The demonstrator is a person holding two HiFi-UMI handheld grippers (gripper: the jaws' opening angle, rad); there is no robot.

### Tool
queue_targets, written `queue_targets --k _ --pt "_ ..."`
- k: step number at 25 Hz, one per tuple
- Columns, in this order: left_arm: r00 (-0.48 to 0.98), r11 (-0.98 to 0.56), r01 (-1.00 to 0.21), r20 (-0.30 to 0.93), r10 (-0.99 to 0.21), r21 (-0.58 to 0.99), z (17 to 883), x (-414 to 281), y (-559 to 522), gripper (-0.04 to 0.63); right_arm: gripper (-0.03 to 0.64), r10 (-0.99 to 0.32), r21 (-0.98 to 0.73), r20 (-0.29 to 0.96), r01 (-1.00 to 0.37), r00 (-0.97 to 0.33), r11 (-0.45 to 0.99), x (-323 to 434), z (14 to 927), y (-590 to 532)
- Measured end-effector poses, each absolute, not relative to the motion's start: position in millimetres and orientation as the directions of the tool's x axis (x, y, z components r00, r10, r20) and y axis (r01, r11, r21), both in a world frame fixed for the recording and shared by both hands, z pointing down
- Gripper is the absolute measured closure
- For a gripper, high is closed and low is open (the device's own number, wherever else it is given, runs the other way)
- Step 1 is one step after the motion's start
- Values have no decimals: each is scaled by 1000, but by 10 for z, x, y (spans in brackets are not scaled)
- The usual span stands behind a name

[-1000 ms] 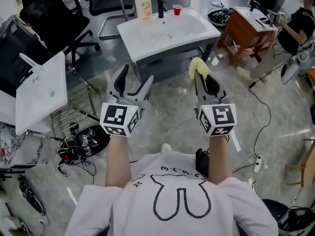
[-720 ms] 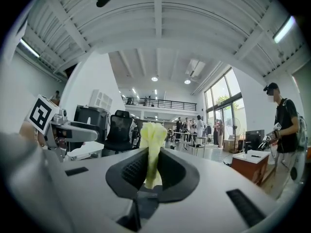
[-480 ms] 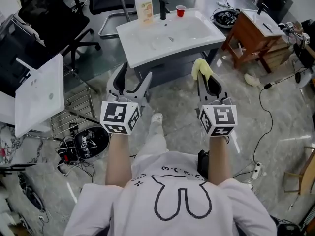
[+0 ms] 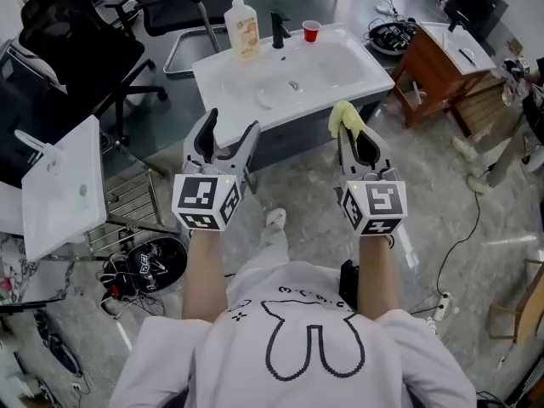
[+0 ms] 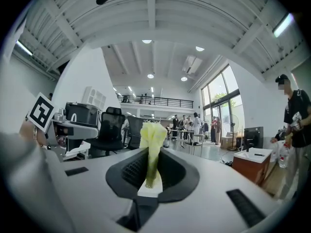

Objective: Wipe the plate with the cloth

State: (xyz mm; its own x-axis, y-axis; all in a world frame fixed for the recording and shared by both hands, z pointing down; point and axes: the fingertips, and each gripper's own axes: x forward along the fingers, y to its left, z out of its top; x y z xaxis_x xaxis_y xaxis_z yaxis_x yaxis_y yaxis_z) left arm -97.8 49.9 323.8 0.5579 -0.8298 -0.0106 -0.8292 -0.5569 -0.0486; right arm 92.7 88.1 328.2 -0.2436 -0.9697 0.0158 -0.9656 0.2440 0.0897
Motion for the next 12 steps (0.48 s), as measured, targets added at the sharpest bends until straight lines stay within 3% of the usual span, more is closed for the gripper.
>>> queue_targets --k 12 --pt "567 -568 -823 44 -823 -7 3343 -898 -1160 265 566 -969 71 81 -969 -232 238 1016 3403 -673"
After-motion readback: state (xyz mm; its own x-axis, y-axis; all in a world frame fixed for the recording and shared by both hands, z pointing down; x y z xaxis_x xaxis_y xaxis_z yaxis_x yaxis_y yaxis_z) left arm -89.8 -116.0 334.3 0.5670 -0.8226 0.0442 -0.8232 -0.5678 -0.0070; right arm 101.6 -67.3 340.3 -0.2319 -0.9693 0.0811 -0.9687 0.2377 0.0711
